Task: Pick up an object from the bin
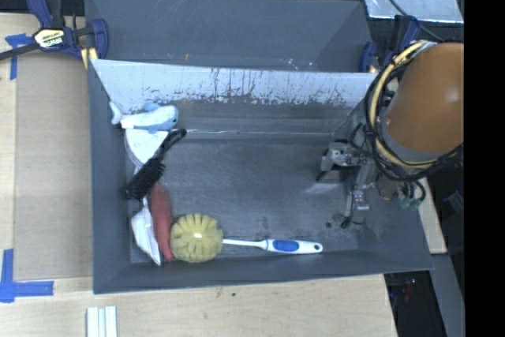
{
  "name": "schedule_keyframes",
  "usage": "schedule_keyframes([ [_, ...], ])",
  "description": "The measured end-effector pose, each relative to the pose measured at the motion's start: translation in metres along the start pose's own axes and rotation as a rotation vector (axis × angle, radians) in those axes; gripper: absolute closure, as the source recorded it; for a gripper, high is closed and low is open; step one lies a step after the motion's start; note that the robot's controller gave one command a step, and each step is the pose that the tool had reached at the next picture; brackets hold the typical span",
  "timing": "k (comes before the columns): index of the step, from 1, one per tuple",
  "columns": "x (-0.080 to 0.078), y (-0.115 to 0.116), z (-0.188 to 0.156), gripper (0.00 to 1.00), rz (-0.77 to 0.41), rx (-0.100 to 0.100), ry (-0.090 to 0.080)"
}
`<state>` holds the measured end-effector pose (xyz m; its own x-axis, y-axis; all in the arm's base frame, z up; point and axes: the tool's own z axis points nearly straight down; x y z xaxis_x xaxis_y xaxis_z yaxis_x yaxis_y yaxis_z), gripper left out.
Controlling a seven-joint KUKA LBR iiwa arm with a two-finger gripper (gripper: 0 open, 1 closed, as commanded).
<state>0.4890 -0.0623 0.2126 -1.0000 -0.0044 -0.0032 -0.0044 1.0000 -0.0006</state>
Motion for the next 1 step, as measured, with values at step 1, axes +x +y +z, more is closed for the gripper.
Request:
schedule_keyframes([
  [1, 0.0, 0.0, 0.0, 0.0, 0.0, 0.0, 0.0],
])
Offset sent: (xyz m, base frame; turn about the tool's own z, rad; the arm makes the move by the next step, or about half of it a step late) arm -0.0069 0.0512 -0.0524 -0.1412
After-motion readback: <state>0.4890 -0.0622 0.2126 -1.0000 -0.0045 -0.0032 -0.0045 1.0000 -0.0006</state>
